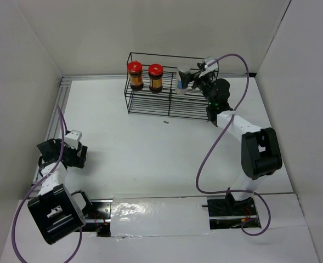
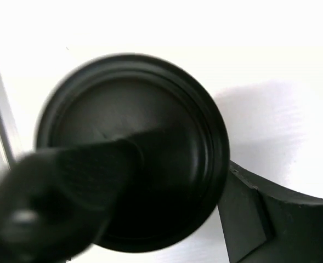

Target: Organize the condiment bottles

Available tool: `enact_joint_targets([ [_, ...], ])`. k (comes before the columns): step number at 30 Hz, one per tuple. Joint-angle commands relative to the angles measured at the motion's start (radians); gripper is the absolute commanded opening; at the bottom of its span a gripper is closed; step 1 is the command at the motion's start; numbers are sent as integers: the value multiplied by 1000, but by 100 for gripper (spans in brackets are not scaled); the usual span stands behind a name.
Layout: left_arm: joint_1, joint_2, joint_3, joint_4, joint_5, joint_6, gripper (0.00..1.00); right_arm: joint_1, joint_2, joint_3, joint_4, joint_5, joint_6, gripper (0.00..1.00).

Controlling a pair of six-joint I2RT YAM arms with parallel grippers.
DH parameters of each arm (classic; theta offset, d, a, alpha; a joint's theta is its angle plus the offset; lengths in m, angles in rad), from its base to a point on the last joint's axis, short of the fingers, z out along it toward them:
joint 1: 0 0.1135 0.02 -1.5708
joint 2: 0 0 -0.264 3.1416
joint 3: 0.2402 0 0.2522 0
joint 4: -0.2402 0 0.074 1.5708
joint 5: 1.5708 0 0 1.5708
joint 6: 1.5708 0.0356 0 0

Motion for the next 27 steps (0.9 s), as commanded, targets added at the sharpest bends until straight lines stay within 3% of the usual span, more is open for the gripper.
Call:
enact_joint_targets([
  [1, 7, -18, -11, 139, 53, -10, 97, -7, -50, -5, 17, 6, -17, 100],
  [8, 4, -18, -24, 202, 108, -46, 93, -7, -49, -4, 5, 10, -21, 100],
  [9, 5, -17, -31, 211, 122, -44, 85, -7, -50, -4, 4, 10, -21, 100],
  [17, 4, -17, -19, 205, 191, -30, 67, -7, -50, 7, -18, 1, -32, 100],
  [25, 2, -17, 59, 56, 334, 54, 34, -7, -84, 13, -85, -31, -86, 100],
  [27, -5, -15, 114, -16, 386, 97, 12, -8, -113, 24, -137, -56, -127, 100],
])
